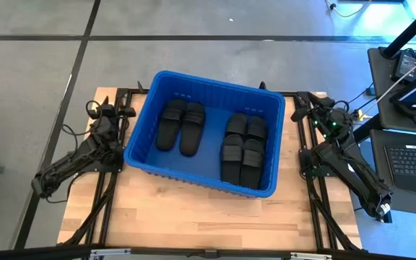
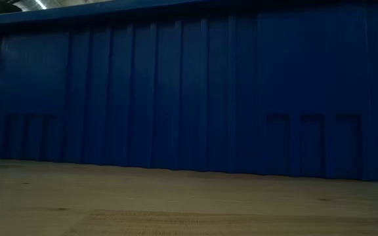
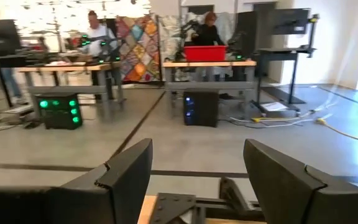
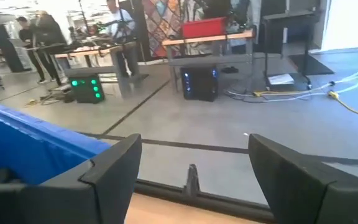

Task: Pick and place slides into bin
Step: Return to Home Position

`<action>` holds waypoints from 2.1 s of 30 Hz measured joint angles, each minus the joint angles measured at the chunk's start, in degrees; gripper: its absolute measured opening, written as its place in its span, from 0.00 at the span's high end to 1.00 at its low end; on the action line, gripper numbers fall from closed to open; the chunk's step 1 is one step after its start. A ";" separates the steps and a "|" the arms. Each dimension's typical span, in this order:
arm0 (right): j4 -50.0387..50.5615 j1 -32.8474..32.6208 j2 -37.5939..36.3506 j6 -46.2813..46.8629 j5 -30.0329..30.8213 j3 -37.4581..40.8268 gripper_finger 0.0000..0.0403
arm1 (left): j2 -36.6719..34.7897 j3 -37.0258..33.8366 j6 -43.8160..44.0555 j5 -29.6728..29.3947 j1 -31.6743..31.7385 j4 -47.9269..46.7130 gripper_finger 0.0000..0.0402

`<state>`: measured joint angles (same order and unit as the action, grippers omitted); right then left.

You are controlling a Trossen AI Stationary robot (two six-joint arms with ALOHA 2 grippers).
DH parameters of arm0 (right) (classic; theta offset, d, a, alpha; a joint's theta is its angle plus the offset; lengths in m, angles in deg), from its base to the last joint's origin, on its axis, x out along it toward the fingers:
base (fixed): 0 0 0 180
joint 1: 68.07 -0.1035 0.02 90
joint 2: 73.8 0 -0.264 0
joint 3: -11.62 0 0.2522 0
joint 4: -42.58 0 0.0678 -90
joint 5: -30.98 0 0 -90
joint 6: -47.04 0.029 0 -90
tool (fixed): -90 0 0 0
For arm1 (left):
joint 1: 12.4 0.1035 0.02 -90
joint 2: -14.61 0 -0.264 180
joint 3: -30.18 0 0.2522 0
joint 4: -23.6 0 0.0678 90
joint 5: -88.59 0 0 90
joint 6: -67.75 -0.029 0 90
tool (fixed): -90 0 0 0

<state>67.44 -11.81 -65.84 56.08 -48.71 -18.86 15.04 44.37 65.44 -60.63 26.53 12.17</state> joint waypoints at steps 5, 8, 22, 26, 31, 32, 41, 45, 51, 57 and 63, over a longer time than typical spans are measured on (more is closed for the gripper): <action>-4.96 0.64 -2.48 2.60 -1.19 4.44 0.27 | 0.00 0.00 0.06 -0.01 3.57 0.03 0.38; -7.17 0.64 -4.30 4.25 -1.31 7.42 0.27 | 0.00 0.00 0.18 -0.02 4.65 0.04 0.38; -14.33 0.64 -7.78 7.53 -1.25 16.33 0.27 | 0.02 0.00 0.61 0.00 4.68 0.02 0.38; -13.73 0.64 -7.77 6.66 -0.77 16.33 0.27 | 0.02 0.00 0.59 -0.02 4.66 -0.03 0.38; -13.73 0.64 -7.75 -0.48 -0.72 16.33 0.27 | 0.02 0.00 0.64 -0.02 4.66 -0.04 0.38; -13.71 0.64 -7.75 -1.76 -0.72 16.33 0.26 | 0.02 0.00 0.65 -0.02 4.66 -0.04 0.38; -13.69 0.64 -7.75 1.05 -0.74 16.33 0.26 | 0.02 0.00 0.22 -0.02 4.66 -0.07 0.38; -13.68 0.64 -7.73 1.16 -0.74 16.33 0.26 | 0.02 0.00 0.21 -0.02 4.66 -0.09 0.38; -13.67 0.64 -7.73 1.08 -0.77 16.33 0.26 | 0.02 0.02 0.20 -0.02 4.66 -0.11 0.38; -13.65 0.64 -7.73 1.08 -0.79 16.33 0.26 | 0.02 0.02 0.18 -0.04 4.66 -0.11 0.38; -13.62 0.64 -7.73 1.12 -0.80 16.33 0.26 | 0.04 0.02 0.17 -0.02 4.66 -0.13 0.38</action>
<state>53.81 -11.16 -73.57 57.20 -49.51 -2.53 15.08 44.39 65.62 -60.65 31.19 12.04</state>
